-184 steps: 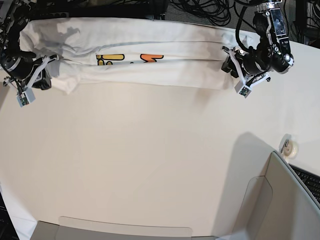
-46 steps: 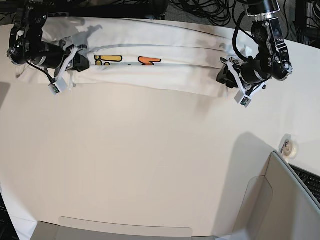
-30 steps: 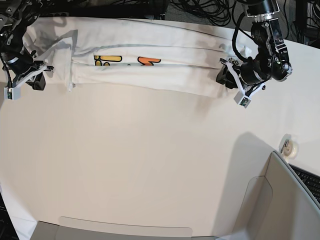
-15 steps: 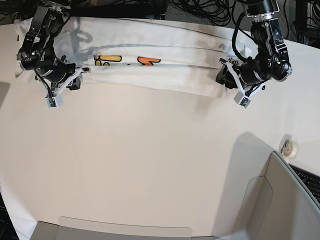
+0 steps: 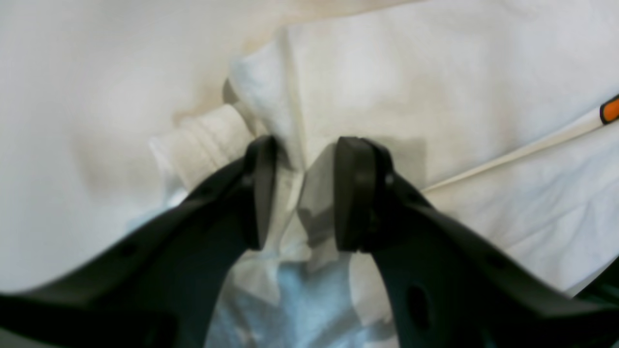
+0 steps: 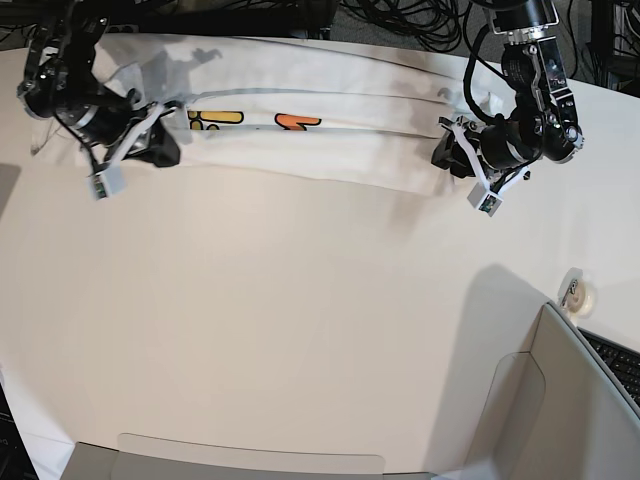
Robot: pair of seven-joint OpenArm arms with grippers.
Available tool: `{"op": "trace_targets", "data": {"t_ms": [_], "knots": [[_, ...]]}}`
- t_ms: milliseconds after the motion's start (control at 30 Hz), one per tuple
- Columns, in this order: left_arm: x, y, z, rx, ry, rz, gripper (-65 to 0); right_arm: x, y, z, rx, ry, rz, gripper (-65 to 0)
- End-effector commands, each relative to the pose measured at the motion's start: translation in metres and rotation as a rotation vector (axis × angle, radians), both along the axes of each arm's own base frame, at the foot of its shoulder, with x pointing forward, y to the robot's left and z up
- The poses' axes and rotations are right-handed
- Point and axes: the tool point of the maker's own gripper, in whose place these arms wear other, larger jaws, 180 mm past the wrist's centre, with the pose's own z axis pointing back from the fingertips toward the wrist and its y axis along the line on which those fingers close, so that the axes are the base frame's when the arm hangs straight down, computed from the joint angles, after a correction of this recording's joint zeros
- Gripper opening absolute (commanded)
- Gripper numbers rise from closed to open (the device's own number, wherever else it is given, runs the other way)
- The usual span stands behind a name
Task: Layout the t-shirt on the table in an organized manner, then fold the t-shirt properly
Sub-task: 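Push the right gripper along the strip end toward the print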
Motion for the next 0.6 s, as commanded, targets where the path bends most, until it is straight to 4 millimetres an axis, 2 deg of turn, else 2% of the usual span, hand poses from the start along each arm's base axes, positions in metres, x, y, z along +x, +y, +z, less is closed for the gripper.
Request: {"op": "trace_targets", "data": {"t_ms": [0,67,133,233,367,567], "knots": [[-0.009,0.006,-0.008,0.044,0.052,-0.007,-43.9,0.007,-0.017,0.012,-0.020,-0.041,-0.049,-65.0],[-0.009,0.005,-0.008,0.044,0.052,-0.009,-43.9,0.014,-0.045,0.023,-0.027,-0.090,-0.165,-65.0],[-0.009,0.006,-0.008,0.047,0.052,-0.009,-43.9,0.013,-0.068,0.024,-0.068,-0.098,-0.258,-65.0],[-0.009,0.006,-0.008,0.047,0.052,-0.009,-43.9,0.009,-0.085,0.005,-0.161,-0.034,-0.326,-65.0],[-0.009,0.006,-0.008,0.046,0.052,-0.009,-43.9,0.001,-0.082,-0.029,-0.266,0.078,-0.321,-65.0],[-0.009,0.006,-0.008,0.046,0.052,-0.009,-43.9,0.001,-0.059,-0.041,-0.295,0.112,-0.246,-65.0]]}}
